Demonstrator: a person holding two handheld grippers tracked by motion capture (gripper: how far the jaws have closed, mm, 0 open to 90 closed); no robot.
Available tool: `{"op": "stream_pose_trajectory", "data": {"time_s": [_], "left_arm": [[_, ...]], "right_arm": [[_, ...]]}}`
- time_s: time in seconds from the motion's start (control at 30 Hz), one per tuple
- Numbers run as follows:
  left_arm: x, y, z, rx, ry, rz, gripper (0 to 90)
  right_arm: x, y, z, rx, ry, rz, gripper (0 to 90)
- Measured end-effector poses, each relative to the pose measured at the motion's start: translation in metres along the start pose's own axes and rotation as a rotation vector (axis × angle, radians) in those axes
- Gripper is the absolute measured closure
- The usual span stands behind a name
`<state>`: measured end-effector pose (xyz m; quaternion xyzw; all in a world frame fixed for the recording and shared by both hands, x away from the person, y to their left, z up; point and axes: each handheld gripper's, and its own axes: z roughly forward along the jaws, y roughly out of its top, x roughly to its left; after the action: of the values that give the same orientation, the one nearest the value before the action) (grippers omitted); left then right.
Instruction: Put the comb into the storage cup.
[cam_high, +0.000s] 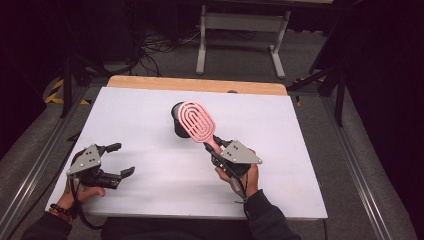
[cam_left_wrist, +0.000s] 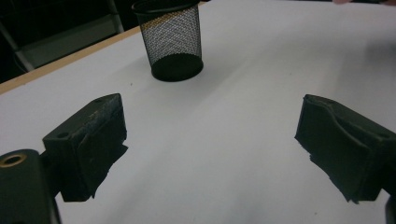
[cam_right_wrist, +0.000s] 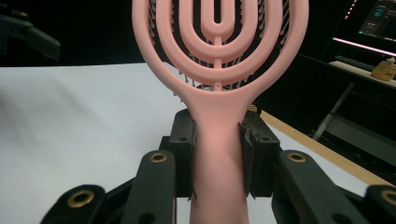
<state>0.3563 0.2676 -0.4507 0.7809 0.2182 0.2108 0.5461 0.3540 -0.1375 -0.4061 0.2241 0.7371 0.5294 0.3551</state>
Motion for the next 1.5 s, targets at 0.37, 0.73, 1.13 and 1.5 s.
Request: {"op": "stream_pose_trajectory", "data": {"time_s": [0.37,0.73,1.13,1.5], "left_arm": [[-0.011,0.032,0.021,-0.045,-0.075,0.012,9.7],[-0.028,0.060,0.048,-0.098,-0.146,-0.021,11.4],[-0.041,0.080,0.078,-0.126,-0.146,-0.063,13.1],[-0.046,0.084,0.090,-0.158,-0.164,-0.088,13.8]], "right_arm": [[0.008,-0.001,0.002,-0.002,0.004,-0.020,69.1],[0.013,-0.001,0.004,-0.002,0.009,-0.023,69.1],[0.027,-0.001,0.009,0.003,0.052,-0.039,69.1],[0.036,-0.003,0.014,0.018,0.062,-0.064,69.1]]}}
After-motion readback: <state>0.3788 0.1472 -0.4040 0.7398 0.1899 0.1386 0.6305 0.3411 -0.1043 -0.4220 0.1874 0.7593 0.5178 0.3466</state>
